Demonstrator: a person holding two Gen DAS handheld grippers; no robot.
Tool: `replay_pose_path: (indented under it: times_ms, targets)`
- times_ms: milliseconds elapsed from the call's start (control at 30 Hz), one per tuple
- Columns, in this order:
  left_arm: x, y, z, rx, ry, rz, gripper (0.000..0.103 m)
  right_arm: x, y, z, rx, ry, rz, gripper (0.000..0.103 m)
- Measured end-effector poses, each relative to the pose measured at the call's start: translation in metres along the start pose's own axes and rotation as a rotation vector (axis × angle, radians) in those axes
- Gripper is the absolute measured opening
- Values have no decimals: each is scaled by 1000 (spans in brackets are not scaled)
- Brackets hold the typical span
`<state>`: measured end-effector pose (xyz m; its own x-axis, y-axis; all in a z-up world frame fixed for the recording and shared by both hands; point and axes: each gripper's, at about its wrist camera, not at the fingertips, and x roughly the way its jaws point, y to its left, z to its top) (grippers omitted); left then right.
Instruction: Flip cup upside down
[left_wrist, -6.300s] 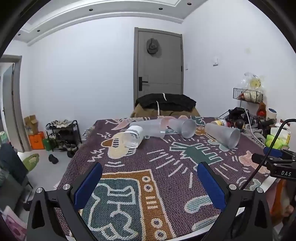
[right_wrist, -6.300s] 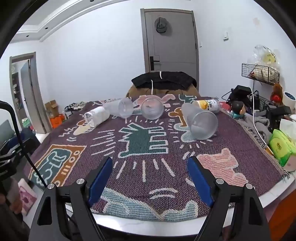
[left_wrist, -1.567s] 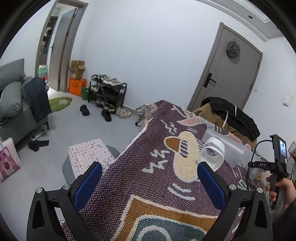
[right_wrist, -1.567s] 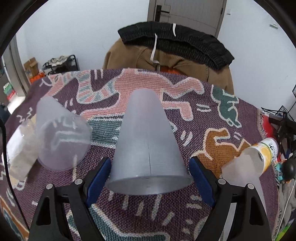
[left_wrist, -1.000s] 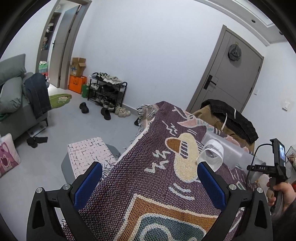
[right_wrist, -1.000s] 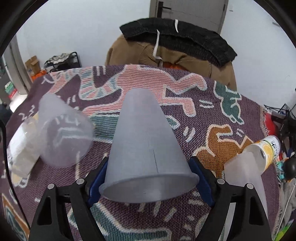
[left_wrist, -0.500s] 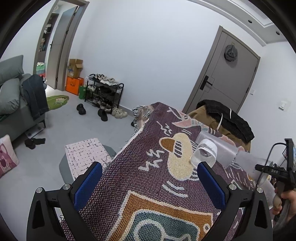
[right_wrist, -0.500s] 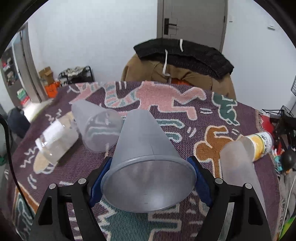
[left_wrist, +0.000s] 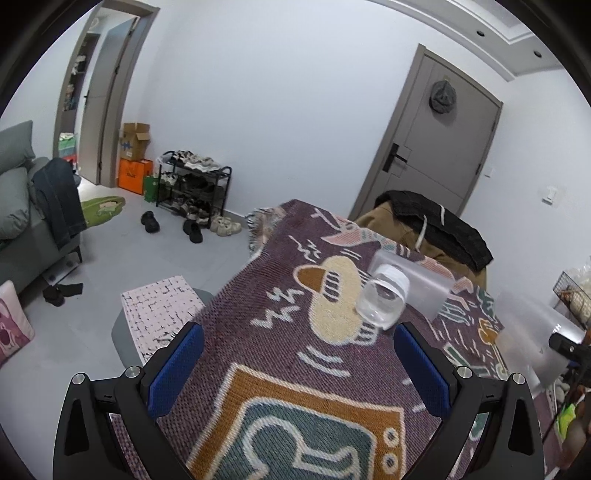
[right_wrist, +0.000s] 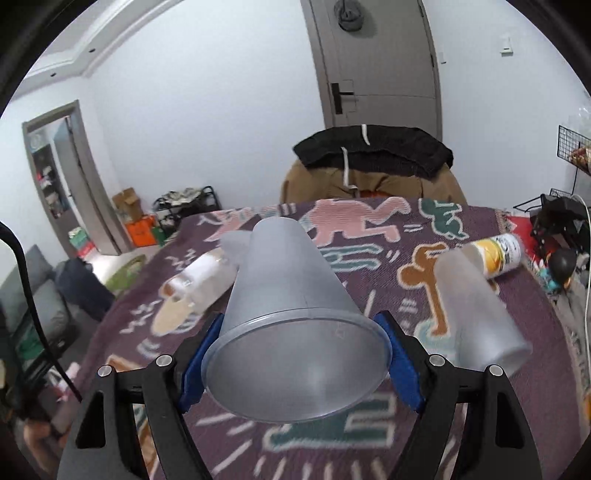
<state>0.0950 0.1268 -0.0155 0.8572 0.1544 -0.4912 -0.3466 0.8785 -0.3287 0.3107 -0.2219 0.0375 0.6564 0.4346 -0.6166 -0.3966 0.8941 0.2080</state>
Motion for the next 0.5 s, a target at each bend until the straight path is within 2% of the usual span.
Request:
replay_pose_path:
  times_ms: [167,500]
  targets:
    - [-6,-8,-8,28,22,-19,103,-12,11,-31,-7,15,38,81]
    - [-14,-18,-26,92,67,-11,103,-6,30,-89,-50,66,33,83]
